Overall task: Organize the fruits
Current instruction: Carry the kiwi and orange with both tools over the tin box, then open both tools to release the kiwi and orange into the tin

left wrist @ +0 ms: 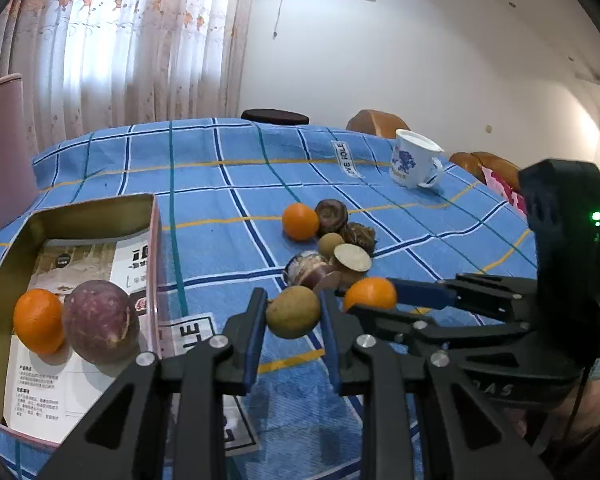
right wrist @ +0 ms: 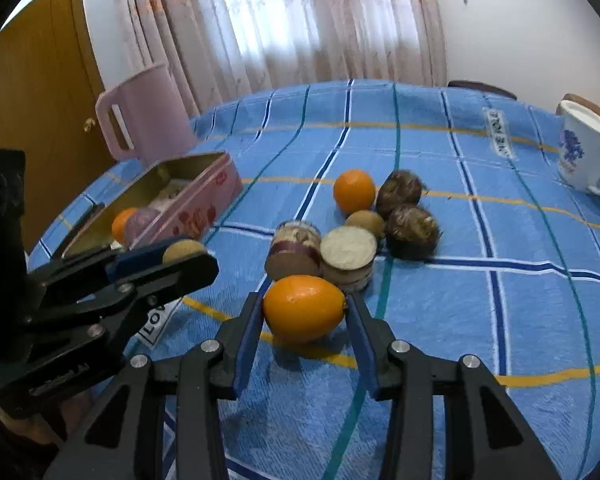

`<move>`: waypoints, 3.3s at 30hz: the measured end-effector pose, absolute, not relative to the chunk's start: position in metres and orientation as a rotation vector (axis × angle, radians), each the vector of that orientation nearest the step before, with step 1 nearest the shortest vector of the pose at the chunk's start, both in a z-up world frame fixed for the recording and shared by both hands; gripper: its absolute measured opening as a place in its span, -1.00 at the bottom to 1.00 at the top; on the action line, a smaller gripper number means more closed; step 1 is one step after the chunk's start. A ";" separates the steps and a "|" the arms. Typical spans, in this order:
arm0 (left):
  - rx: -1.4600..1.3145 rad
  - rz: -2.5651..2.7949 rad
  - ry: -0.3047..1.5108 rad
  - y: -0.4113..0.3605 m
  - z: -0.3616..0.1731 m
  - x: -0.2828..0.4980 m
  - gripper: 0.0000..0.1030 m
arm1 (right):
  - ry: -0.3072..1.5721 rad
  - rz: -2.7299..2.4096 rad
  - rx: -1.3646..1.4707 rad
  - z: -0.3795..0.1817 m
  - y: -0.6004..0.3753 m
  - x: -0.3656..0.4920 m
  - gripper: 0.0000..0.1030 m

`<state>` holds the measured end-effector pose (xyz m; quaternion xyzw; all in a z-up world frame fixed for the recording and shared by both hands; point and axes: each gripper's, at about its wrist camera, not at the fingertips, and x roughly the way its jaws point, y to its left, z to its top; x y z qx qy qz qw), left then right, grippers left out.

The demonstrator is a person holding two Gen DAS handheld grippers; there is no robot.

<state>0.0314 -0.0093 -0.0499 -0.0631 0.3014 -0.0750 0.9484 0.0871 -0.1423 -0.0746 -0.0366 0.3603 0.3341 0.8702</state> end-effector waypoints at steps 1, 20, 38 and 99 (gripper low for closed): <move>-0.124 -0.151 0.609 -0.010 -0.049 0.031 -0.47 | 0.738 0.691 -0.073 -0.073 -0.144 0.085 -0.14; -0.085 -0.135 0.538 -0.017 -0.043 0.022 -0.47 | 0.555 0.668 -0.050 -0.055 -0.158 0.062 -0.14; -0.058 -0.132 0.481 -0.023 -0.036 0.010 -0.47 | 0.469 0.665 -0.014 -0.049 -0.169 0.051 -0.14; -0.202 0.188 0.533 0.132 -0.037 0.003 -0.47 | 0.493 0.932 -0.301 -0.045 0.012 0.050 -0.14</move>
